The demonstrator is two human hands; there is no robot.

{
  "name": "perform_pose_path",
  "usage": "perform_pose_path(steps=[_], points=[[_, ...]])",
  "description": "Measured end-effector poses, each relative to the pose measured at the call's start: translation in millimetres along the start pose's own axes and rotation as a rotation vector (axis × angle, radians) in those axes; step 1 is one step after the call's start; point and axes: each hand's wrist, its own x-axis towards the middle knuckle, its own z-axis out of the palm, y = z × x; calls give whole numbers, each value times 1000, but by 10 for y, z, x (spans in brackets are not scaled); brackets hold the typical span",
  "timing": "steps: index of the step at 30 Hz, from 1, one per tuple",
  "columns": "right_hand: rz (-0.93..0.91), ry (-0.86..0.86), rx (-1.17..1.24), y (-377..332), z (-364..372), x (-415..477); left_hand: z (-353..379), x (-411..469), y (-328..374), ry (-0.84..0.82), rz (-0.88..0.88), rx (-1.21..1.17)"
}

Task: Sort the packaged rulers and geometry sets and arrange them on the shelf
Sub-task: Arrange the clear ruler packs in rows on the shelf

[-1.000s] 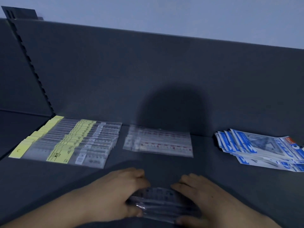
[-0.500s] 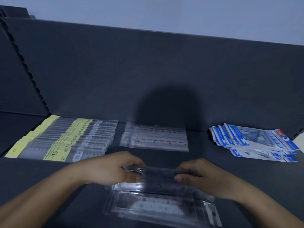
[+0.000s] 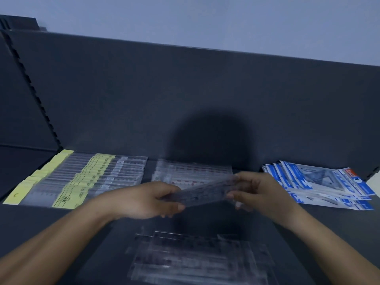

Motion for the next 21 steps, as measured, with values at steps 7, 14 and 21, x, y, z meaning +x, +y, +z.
perform_pose_path(steps=[7, 14, 21], points=[[-228, 366, 112, -63, -76, 148, 39, 173, 35, 4, 13, -345], [-305, 633, 198, -38, -77, 188, 34, 181, -54, 18, 106, -582], [-18, 667, 810, -41, -309, 199, 48, 195, -103, 188, 148, -904]])
